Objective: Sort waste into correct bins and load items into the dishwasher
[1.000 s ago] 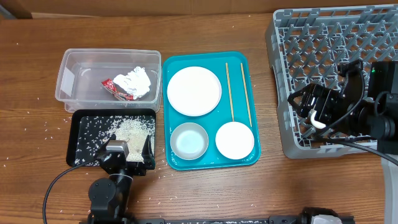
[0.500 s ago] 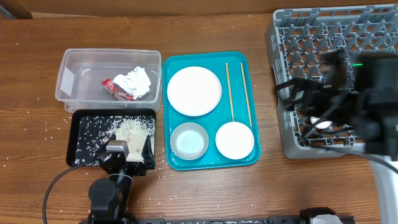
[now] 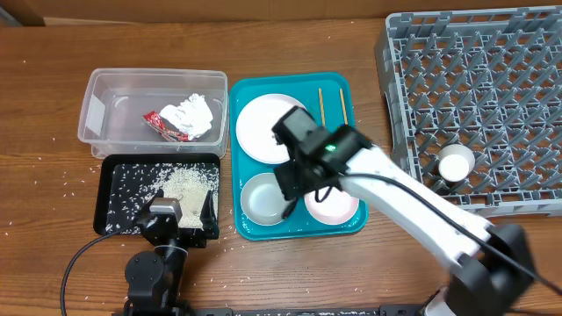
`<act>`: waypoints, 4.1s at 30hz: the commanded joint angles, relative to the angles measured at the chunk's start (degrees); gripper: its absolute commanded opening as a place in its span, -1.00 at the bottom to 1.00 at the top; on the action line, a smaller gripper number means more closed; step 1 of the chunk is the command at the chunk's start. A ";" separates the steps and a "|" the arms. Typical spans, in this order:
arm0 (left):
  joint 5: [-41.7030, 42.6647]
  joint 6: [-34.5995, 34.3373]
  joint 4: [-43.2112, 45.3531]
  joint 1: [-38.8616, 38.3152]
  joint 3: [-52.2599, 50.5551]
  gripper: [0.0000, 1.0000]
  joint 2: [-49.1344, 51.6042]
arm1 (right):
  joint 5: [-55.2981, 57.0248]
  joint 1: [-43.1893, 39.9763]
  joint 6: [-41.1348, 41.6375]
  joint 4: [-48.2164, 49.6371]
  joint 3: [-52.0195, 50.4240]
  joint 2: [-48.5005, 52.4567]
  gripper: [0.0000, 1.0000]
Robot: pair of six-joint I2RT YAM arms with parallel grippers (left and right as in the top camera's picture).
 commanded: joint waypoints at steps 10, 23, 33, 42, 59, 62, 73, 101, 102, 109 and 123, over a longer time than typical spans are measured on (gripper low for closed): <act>0.39 -0.79 0.20 0.57 -0.37 1.00 -0.70 | -1.88 0.00 -8.20 4.92 -0.17 12.61 -0.21; 0.39 -0.81 0.20 0.57 -0.37 1.00 -0.70 | 4.68 -2.34 -6.95 -0.35 8.90 6.67 -0.92; 0.39 -0.81 0.20 0.57 -0.37 1.00 -0.70 | 48.22 -11.63 -1.40 -3.58 12.28 -6.54 -0.92; 0.39 -0.79 0.20 0.57 -0.37 1.00 -0.70 | 63.10 -26.58 -1.44 0.92 12.26 -5.44 -0.92; 0.39 -0.81 0.20 0.57 -0.37 1.00 -0.70 | 68.35 -33.68 -0.81 -2.84 12.15 8.66 -0.92; 0.39 -0.79 0.20 0.57 -0.37 1.00 -0.70 | 68.06 -33.11 4.13 -7.76 12.15 8.74 -0.92; 0.37 -0.81 0.20 0.57 -0.37 1.00 -0.70 | 60.98 -31.15 7.52 -10.62 9.75 8.74 -0.92; 0.39 -0.79 0.20 0.57 -0.37 1.00 -0.70 | 72.22 -27.58 7.41 -11.61 3.08 8.76 -0.92; 0.39 -0.81 0.20 0.57 -0.37 1.00 -0.70 | 72.22 -26.88 7.41 -11.69 3.08 8.76 -0.92; 0.39 -0.81 0.20 0.57 -0.37 1.00 -0.70 | 71.12 -22.95 7.45 -12.90 3.10 8.74 -0.81; 0.39 -0.79 0.20 0.57 -0.37 1.00 -0.70 | 51.41 -18.53 19.10 -29.70 23.74 8.72 -0.20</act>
